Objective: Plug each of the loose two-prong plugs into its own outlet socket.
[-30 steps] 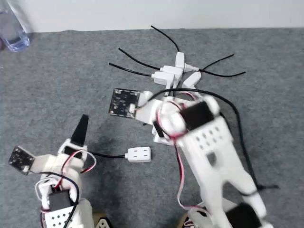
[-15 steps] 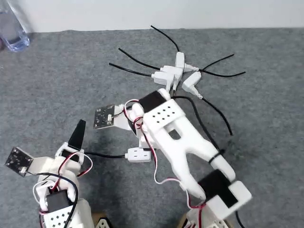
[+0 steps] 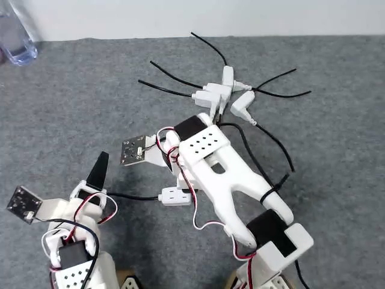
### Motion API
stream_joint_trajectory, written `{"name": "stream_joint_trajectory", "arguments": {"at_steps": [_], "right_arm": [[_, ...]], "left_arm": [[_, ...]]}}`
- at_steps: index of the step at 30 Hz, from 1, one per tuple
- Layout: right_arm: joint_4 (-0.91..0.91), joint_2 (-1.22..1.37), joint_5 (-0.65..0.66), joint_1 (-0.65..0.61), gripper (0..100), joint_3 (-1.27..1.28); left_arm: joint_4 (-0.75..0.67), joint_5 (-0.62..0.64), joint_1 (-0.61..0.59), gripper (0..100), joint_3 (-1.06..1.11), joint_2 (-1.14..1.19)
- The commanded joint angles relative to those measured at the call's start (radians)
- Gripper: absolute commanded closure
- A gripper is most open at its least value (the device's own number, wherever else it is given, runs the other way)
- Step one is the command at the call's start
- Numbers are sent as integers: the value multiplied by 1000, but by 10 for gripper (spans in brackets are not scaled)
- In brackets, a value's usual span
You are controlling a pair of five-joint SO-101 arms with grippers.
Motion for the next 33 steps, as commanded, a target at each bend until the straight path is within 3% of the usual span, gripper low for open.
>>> {"name": "stream_joint_trajectory", "arguments": {"at_steps": [1, 21, 33], "right_arm": [[-64, -4, 9, -1, 991, 46], [-122, 5, 3, -24, 991, 104], [-199, 194, 3, -24, 991, 103]], "left_arm": [[5, -8, -3, 528, -8, -11], [6, -8, -2, 528, -8, -11], [6, -8, -5, 528, -8, -11]]}}
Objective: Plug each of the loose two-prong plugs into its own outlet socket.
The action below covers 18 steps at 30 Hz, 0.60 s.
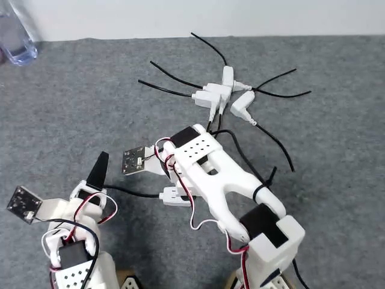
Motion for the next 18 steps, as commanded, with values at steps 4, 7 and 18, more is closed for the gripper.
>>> {"name": "stream_joint_trajectory", "arguments": {"at_steps": [4, 7, 18], "right_arm": [[-67, 97, 0, -8, 991, 15], [-74, 124, 0, -8, 991, 15], [-45, 128, 0, -12, 990, 9]], "left_arm": [[6, -6, -5, 528, -8, -11], [6, -6, -5, 528, -8, -11], [3, -6, 0, 528, -8, -11]]}}
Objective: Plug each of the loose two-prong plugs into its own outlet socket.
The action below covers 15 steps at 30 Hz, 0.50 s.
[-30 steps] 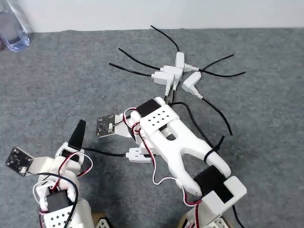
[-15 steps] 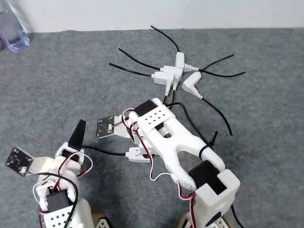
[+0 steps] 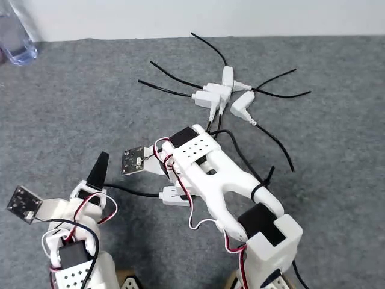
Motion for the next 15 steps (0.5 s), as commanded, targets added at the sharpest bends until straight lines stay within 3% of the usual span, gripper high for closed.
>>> {"name": "stream_joint_trajectory", "arguments": {"at_steps": [1, 4, 9, 15], "right_arm": [[-1, 85, -2, -15, 989, 8], [70, 74, -49, -42, 963, -26], [128, 12, -84, -73, 831, -58], [168, -70, -84, -105, 842, -54]], "left_arm": [[-2, -6, 0, 528, -8, -11], [-14, -6, -3, 528, -8, -11], [-14, -5, -6, 528, -8, -11], [-23, -5, -68, 528, -8, -11]]}}
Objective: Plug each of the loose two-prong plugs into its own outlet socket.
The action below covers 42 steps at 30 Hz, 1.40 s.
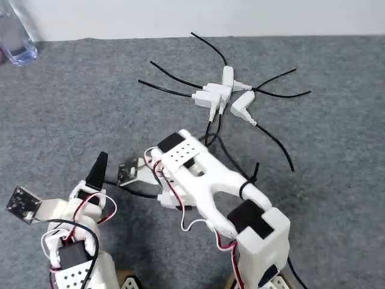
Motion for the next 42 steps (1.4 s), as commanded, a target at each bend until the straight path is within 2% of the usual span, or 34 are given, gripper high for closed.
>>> {"name": "stream_joint_trajectory", "arguments": {"at_steps": [1, 9, 17, 22, 25, 28, 29, 30, 31, 35, 42], "right_arm": [[28, -73, -14, -21, 843, -18], [-8, -74, -32, -22, 841, -18], [-61, -45, -77, -38, 840, -18], [-113, 87, -78, -76, 840, -18], [-148, 156, -78, -84, 845, -23], [-145, 163, -71, -84, 913, -35], [-153, 160, -71, -81, 976, -35], [-153, 156, -71, -74, 998, -37], [-153, 151, -71, -64, 974, -37], [-139, 110, -26, -22, 990, -40], [-51, -119, 3, 87, 991, -110]], "left_arm": [[-37, -2, -52, 528, -8, -11], [-60, -3, -104, 528, -8, -11], [-164, -9, -252, 527, -13, -11], [-161, -117, -287, 527, -12, -11], [-163, -130, -301, 527, -12, -11], [-163, -130, -298, 527, -12, -11], [-163, -130, -298, 527, -12, -11], [-163, -130, -296, 527, -12, -11], [-163, -130, -296, 527, -12, -11], [-164, -130, -296, 527, -12, -11], [-164, -130, -295, 527, -10, -11]]}}
